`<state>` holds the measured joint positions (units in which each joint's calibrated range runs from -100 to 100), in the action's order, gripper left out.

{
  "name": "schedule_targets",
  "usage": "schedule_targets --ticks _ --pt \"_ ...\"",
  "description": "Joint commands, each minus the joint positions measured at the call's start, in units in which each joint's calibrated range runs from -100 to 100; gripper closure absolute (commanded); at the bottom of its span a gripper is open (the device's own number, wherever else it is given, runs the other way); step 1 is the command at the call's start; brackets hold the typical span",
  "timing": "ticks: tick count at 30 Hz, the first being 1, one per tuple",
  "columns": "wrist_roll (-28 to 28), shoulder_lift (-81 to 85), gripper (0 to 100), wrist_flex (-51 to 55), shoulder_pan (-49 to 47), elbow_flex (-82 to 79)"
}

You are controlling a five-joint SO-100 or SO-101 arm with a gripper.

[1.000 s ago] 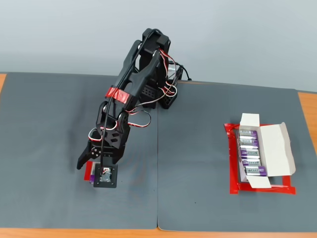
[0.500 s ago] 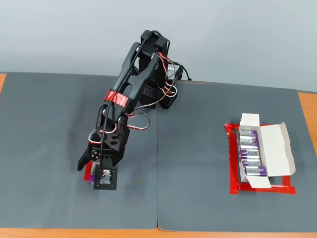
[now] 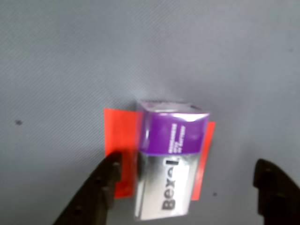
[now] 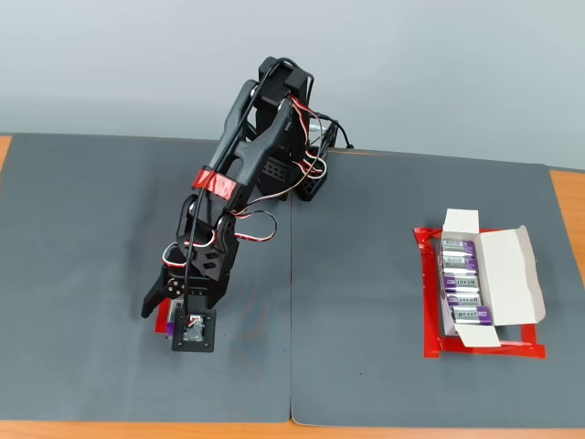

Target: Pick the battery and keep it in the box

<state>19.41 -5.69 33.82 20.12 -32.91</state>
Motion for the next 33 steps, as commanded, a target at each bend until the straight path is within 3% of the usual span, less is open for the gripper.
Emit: schedule_targets --ticks 1,28,33 --pt "-0.1 0.4 69 0.1 0.4 1.8" --pt "-0.1 0.4 69 -0.1 0.5 1.3" --pt "-0.1 0.4 79 -0.5 0.4 1.3"
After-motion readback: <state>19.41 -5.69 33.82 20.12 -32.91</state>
